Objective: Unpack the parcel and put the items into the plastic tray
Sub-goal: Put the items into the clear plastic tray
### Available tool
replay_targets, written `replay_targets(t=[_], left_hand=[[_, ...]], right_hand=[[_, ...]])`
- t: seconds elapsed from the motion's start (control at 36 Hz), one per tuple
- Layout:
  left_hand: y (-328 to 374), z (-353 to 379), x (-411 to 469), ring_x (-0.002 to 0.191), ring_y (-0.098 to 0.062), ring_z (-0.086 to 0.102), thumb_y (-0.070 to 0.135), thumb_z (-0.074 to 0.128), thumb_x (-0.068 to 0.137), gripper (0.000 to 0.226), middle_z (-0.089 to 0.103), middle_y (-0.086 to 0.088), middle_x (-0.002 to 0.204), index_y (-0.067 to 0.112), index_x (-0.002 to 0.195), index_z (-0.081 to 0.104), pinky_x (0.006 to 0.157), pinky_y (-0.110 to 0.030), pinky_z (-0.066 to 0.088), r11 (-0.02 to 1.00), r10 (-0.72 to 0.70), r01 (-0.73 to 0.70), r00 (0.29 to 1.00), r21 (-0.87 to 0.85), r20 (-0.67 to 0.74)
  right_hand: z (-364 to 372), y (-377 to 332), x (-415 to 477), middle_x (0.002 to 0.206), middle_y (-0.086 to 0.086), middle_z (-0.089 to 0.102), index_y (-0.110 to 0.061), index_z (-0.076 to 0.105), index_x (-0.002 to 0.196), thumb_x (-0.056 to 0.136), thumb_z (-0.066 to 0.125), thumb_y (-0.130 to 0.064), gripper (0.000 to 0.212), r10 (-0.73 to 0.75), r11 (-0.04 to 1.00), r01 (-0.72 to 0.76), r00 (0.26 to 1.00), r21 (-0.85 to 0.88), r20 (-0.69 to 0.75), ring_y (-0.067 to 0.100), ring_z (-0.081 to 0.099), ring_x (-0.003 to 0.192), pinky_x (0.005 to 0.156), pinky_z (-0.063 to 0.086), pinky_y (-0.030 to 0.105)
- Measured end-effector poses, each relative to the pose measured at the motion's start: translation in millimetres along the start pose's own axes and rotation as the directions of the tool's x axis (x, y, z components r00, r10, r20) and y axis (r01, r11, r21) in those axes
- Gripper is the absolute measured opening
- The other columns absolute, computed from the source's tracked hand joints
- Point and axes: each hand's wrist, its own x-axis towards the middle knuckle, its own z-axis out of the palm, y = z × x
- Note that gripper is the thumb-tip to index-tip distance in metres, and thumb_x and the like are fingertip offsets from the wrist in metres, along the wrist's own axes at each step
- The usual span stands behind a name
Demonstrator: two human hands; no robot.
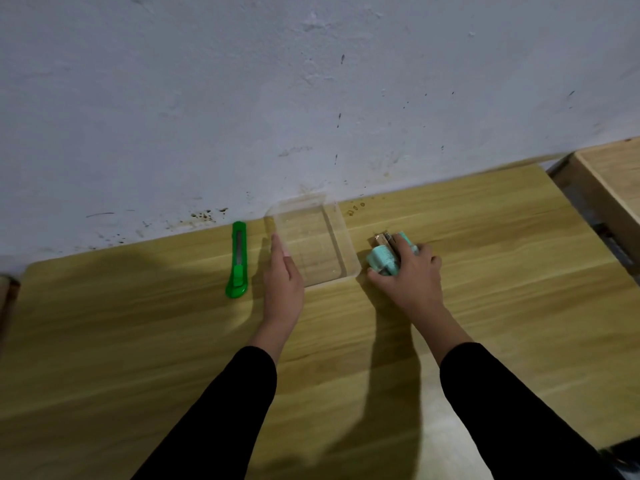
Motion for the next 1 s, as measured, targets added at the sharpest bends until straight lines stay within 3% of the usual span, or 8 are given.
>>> replay_targets(t=[0.31,0.44,0.58,0.67,0.72,0.78,0.83,1.0], left_hand=[[-5.0,2.1,0.8,0.042,-0.010,0.029,0.020,0.029,0.099,0.048,0.040,-0.003,0.061,0.022,0.146,0.019,0.034,-0.017,0.024,1.000,-0.007,0.007,1.000,-0.025,0.009],[-2.0,5.1,-0.3,0.043,-0.009,0.032,0.020,0.031,0.099,0.047,0.035,0.009,0.058,0.022,0.145,0.022,0.037,-0.015,0.028,0.999,-0.003,0.002,1.000,-0.051,-0.020],[-1.2,5.2,-3.2,0.041,-0.002,0.034,0.017,0.035,0.098,0.048,0.037,0.012,0.059,0.025,0.144,0.025,0.038,-0.012,0.029,0.993,0.000,-0.003,0.999,-0.116,-0.032],[1.0,4.3,-3.8,0.058,0.010,0.044,0.020,0.034,0.099,0.046,0.035,0.024,0.071,0.026,0.143,0.027,0.060,-0.014,0.043,0.979,-0.030,0.025,0.999,-0.201,-0.025],[4.2,1.1,-5.5,0.080,0.001,0.056,0.021,0.033,0.099,0.045,0.049,0.025,0.089,0.030,0.143,0.026,0.076,-0.037,0.054,0.946,-0.060,0.071,0.997,-0.318,0.045],[6.0,-3.6,-7.1,0.116,-0.015,0.053,0.022,0.032,0.099,0.045,0.052,0.010,0.129,0.032,0.143,0.025,0.094,-0.045,0.049,0.893,-0.076,0.121,0.990,-0.434,0.120],[7.5,-8.7,-5.8,0.132,-0.012,0.037,0.021,0.034,0.099,0.045,0.034,0.006,0.148,0.030,0.143,0.026,0.105,-0.035,0.041,0.850,-0.089,0.156,0.984,-0.503,0.155],[2.4,-19.4,6.3,0.126,-0.001,0.032,0.008,0.038,0.098,0.045,0.034,0.001,0.147,0.013,0.142,0.030,0.096,-0.006,0.034,0.793,-0.108,0.218,0.969,-0.569,0.221]], right_hand=[[-20.4,-12.6,-0.5,0.120,0.019,0.044,-0.028,0.033,0.135,0.066,0.067,-0.048,0.079,0.007,0.978,0.011,0.996,0.208,-0.087,0.037,0.041,0.111,0.096,0.039,0.047],[-29.3,-50.5,4.4,0.121,0.018,0.045,-0.030,0.038,0.134,0.064,0.069,-0.045,0.078,-0.140,0.961,0.162,0.984,0.225,-0.112,0.037,0.043,0.110,0.095,0.042,0.044],[-14.1,-90.8,6.1,0.126,0.018,0.040,-0.029,0.033,0.136,0.065,0.066,-0.049,0.081,-0.316,0.945,0.317,0.948,0.075,-0.030,0.035,0.038,0.107,0.092,0.038,0.043],[-0.1,-102.7,8.7,0.124,0.022,0.043,-0.025,0.036,0.135,0.066,0.064,-0.052,0.080,-0.421,0.903,0.421,0.907,-0.086,0.021,0.035,0.039,0.104,0.089,0.036,0.043],[9.1,-105.6,11.2,0.125,0.022,0.043,-0.023,0.033,0.135,0.068,0.061,-0.054,0.080,-0.457,0.862,0.462,0.886,-0.207,0.075,0.036,0.039,0.106,0.091,0.036,0.043],[17.3,-105.2,12.8,0.129,0.020,0.040,-0.023,0.031,0.136,0.069,0.062,-0.054,0.080,-0.472,0.835,0.486,0.874,-0.260,0.117,0.036,0.037,0.110,0.093,0.035,0.042],[23.2,-104.1,12.4,0.131,0.019,0.038,-0.023,0.030,0.136,0.070,0.065,-0.051,0.080,-0.486,0.816,0.507,0.862,-0.278,0.144,0.035,0.035,0.112,0.095,0.035,0.042],[31.6,-109.2,9.1,0.145,0.019,0.026,-0.020,0.022,0.142,0.076,0.064,-0.045,0.081,-0.450,0.829,0.494,0.867,-0.261,0.214,0.037,0.028,0.124,0.104,0.031,0.042]])
